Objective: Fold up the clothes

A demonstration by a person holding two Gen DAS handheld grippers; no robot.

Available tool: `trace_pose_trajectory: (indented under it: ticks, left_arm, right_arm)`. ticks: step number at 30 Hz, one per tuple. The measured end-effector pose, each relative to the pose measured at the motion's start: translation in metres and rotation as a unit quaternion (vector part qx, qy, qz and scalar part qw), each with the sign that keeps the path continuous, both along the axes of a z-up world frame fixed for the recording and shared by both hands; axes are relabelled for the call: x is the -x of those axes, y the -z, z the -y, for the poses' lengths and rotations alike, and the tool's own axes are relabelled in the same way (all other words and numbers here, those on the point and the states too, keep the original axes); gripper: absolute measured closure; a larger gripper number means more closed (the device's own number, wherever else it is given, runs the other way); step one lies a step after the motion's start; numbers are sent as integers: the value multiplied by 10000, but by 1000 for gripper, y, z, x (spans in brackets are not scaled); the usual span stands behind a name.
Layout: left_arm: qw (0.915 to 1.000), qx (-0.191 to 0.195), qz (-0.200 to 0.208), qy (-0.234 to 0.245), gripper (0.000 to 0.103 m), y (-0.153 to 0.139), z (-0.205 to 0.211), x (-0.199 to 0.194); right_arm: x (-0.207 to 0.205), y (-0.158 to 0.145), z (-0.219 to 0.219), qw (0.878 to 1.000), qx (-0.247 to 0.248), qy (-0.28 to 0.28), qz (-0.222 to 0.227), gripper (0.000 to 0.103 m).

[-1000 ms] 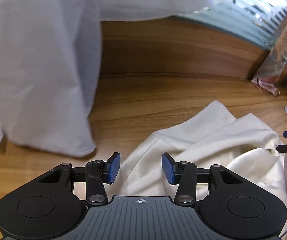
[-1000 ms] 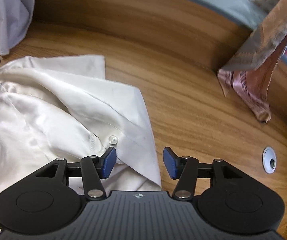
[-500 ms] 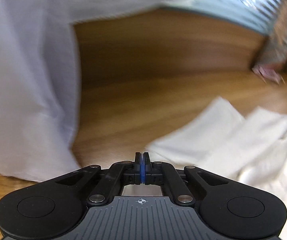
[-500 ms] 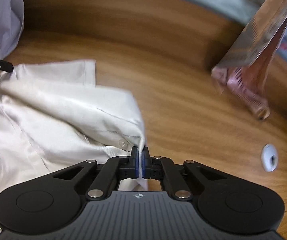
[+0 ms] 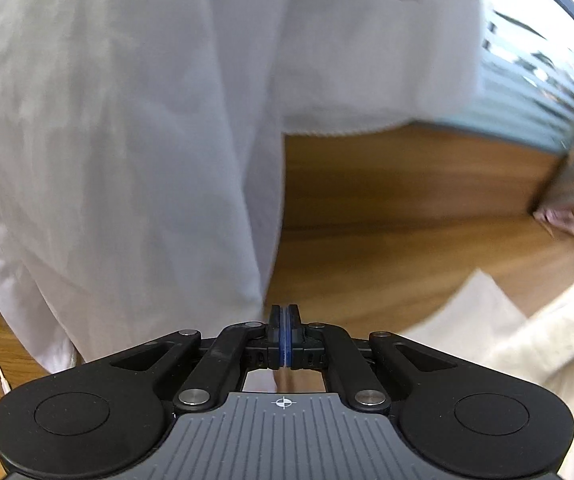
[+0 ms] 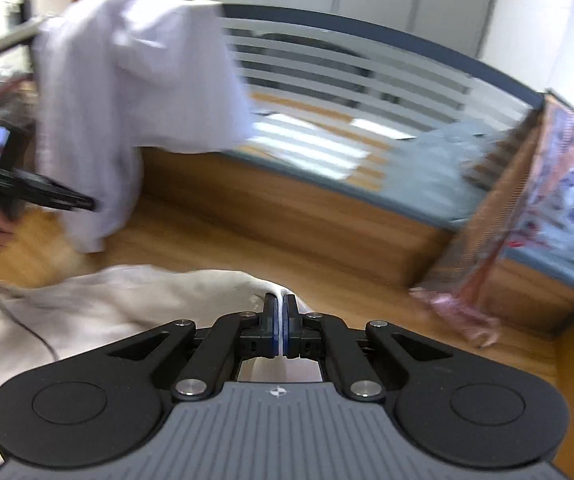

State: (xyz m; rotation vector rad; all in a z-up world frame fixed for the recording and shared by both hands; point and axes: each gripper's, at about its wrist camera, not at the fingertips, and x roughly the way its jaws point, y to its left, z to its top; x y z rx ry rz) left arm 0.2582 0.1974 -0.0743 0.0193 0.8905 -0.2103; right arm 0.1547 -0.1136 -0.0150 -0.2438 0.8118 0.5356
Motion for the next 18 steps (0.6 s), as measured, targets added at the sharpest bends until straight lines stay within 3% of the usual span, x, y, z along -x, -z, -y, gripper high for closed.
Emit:
trace_pose_trajectory:
  ticks: [7,10,13,14,17,18]
  left_arm:
    - [9994,51,-173,285,97,6,2,9]
    - [9983,58,-270,521,74,12,12,6]
    - [9960,49,-344,824,62,20,26,5]
    - [9949,50,-386,929,58,23,31,4]
    - [9915,6,-494,1202,56,31,44,0]
    - [9904,-24,-522,1283,55,35,49,-2]
  right_arm:
    - [56,-5,-27,9910,-225,-995,-866,101]
    - [63,1,-24,9898,-219,-960,-1031,100]
    - [69,7,-21,9883,-213,-925,-1196,94]
    - [71,9,-20,9877,-211,-913,-1251,88]
    - [77,15,-17,9858,-206,-877,-1415,72]
    - [80,17,-16,9851,-204,-866,-1470,72]
